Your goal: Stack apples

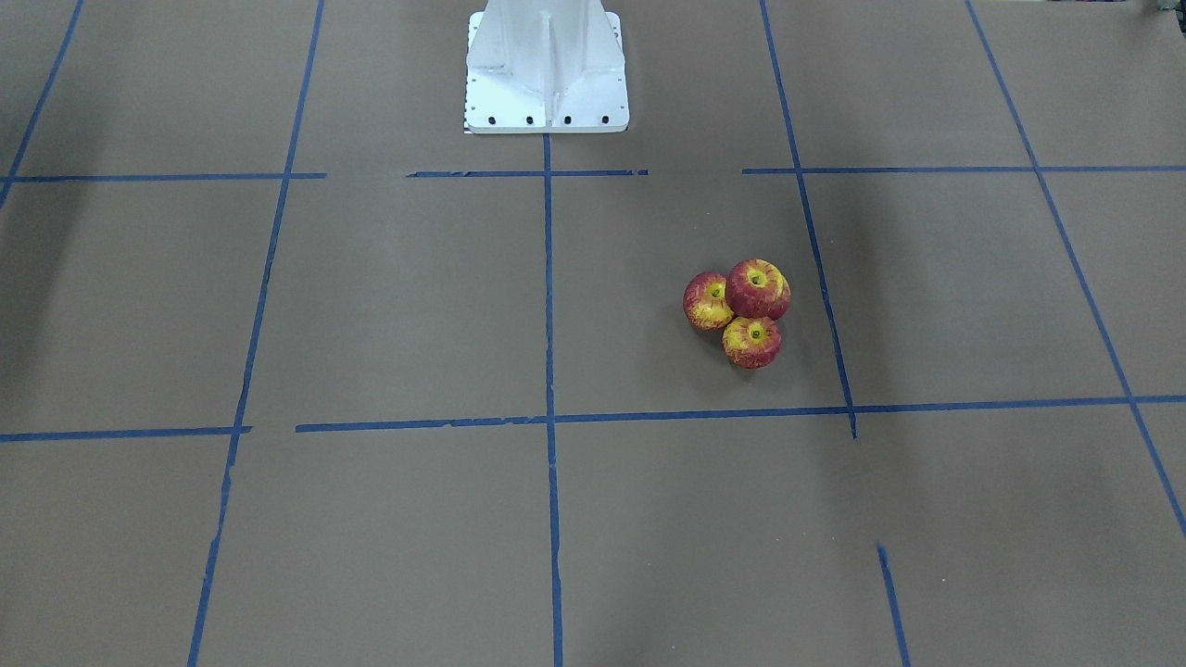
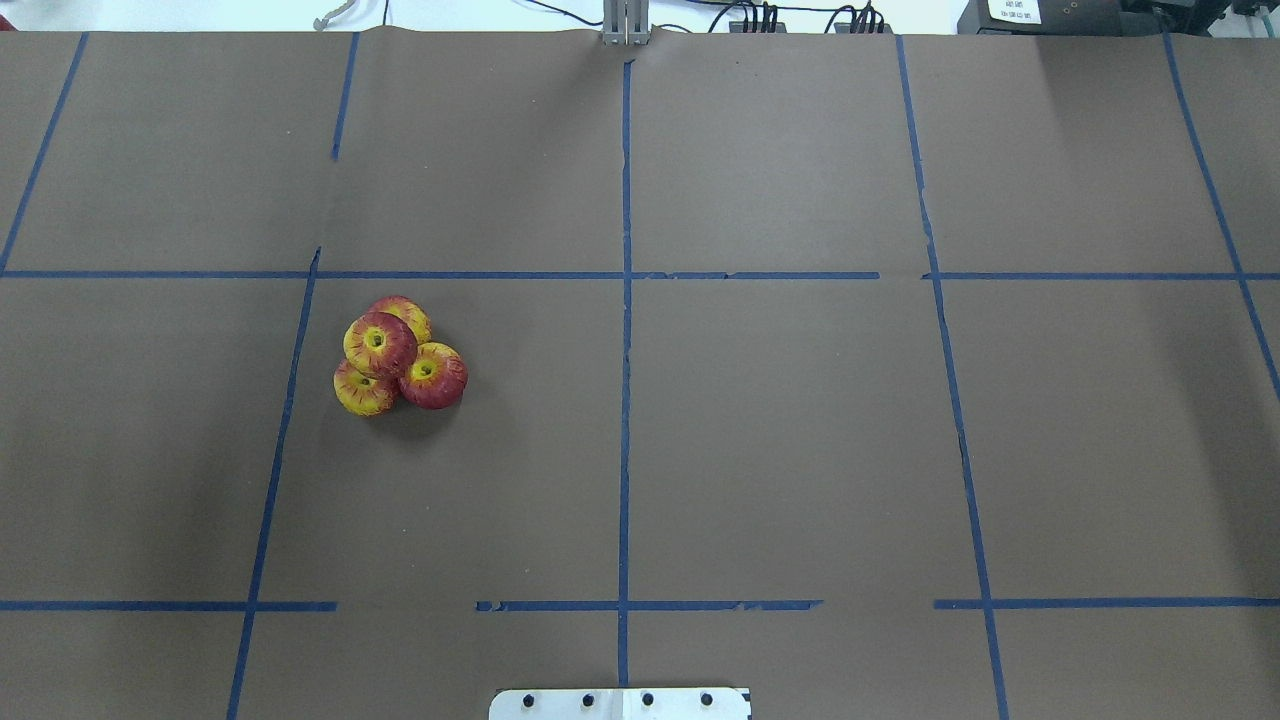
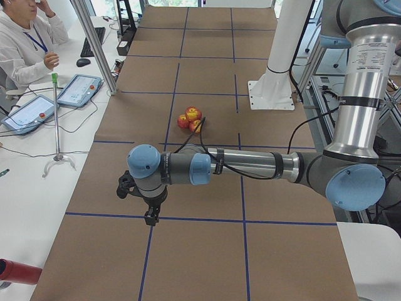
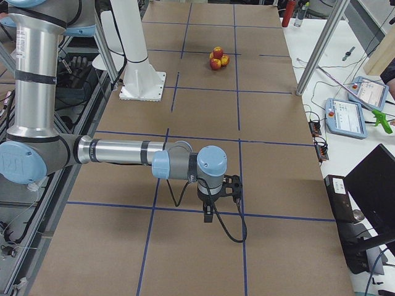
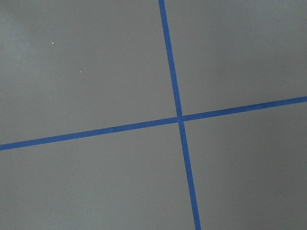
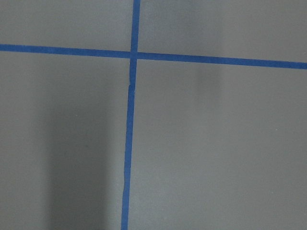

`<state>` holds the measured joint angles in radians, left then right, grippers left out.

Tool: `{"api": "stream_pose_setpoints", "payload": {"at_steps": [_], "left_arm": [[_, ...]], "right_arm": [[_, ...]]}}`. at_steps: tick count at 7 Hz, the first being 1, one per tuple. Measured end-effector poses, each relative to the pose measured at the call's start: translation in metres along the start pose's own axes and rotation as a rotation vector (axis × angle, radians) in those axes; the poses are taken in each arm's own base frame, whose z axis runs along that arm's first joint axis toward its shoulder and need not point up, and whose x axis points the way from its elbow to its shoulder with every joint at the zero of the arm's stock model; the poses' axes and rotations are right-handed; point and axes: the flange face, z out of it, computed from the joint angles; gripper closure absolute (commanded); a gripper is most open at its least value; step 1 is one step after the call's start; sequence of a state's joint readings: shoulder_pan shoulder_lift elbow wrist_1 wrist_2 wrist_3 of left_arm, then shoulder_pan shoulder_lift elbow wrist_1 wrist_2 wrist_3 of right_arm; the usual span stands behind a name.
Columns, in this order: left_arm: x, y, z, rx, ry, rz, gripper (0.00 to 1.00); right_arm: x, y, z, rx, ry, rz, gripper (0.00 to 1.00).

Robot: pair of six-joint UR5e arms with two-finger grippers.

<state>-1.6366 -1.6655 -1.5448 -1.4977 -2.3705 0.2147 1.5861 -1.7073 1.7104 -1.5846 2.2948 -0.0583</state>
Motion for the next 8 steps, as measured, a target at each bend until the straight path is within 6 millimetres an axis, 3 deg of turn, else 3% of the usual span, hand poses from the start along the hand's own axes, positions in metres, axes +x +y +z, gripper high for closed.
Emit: {"api": "stream_pose_setpoints", "payload": {"at_steps": [2,5,8], "left_arm": [[0.000,0.008,0.006,-0.019,0.004,-0.011,0.00],[0.002,0.037,0.013,-0.046,0.009,-0.035,0.00],[0.018,0.034,0.009,-0.036,0.008,-0.005,0.00]], "right_arm": [[0.000,0.000,0.000,0.000,0.000,0.000,0.00],[0.000,0.000,0.000,0.000,0.000,0.000,0.00],[0.000,0.000,0.000,0.000,0.000,0.000,0.00]]}}
